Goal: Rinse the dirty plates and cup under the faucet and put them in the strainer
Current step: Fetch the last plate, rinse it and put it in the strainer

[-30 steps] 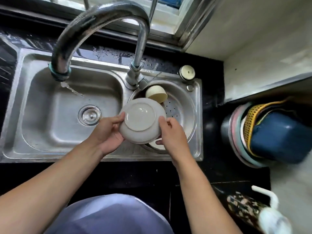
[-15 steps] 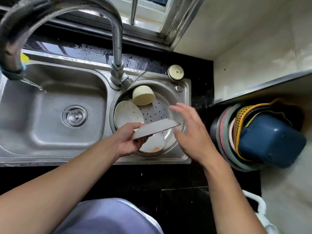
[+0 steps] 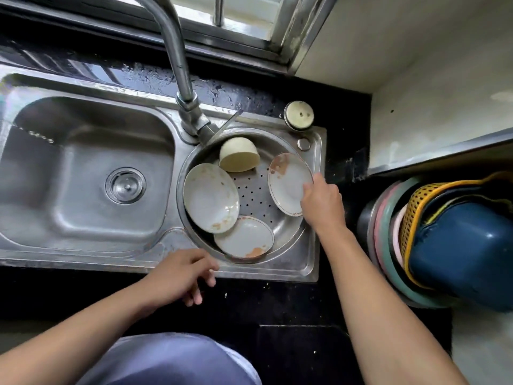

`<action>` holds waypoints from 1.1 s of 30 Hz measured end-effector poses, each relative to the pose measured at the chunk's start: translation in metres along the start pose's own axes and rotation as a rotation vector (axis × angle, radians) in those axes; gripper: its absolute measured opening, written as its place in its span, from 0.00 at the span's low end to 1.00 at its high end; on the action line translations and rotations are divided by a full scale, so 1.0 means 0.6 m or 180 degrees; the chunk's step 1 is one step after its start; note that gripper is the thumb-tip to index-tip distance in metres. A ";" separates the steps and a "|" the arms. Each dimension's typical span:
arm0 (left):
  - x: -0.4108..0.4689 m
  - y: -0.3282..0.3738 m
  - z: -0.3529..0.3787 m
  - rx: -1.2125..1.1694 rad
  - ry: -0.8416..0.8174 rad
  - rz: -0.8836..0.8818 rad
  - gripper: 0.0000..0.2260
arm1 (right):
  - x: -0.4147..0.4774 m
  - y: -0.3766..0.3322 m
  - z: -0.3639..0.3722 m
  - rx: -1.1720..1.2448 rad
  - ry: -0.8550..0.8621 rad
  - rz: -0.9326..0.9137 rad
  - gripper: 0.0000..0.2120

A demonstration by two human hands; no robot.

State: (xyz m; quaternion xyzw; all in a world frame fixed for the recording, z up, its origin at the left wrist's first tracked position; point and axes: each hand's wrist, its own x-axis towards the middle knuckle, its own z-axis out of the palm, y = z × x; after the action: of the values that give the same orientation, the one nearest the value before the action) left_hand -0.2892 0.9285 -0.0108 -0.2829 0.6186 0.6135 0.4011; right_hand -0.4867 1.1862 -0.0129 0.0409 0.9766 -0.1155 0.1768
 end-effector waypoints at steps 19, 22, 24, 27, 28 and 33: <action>0.031 -0.081 -0.015 0.1777 0.0526 -0.0202 0.14 | 0.102 -0.019 0.075 -0.0103 0.0660 -0.0390 0.07; 0.031 -0.079 -0.015 0.1759 0.0510 -0.0203 0.14 | 0.107 -0.019 0.077 -0.0313 0.0719 -0.0392 0.07; 0.031 -0.077 -0.013 0.1758 0.0508 -0.0198 0.13 | 0.108 -0.018 0.078 -0.0485 0.0685 -0.0333 0.09; 0.030 -0.074 -0.013 0.1707 0.0506 -0.0222 0.13 | 0.105 -0.016 0.081 -0.0632 0.0626 -0.0223 0.11; 0.029 -0.073 -0.014 0.1684 0.0498 -0.0228 0.13 | 0.104 -0.015 0.082 -0.0652 0.0618 -0.0196 0.11; 0.029 -0.073 -0.016 0.1637 0.0465 -0.0225 0.13 | 0.098 -0.015 0.082 -0.0695 0.0628 -0.0187 0.13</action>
State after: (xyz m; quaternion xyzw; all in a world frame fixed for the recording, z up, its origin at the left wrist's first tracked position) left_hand -0.2625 0.9179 -0.0496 -0.2367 0.7712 0.3997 0.4353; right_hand -0.5260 1.1678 -0.0769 0.0040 0.9968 -0.0093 0.0799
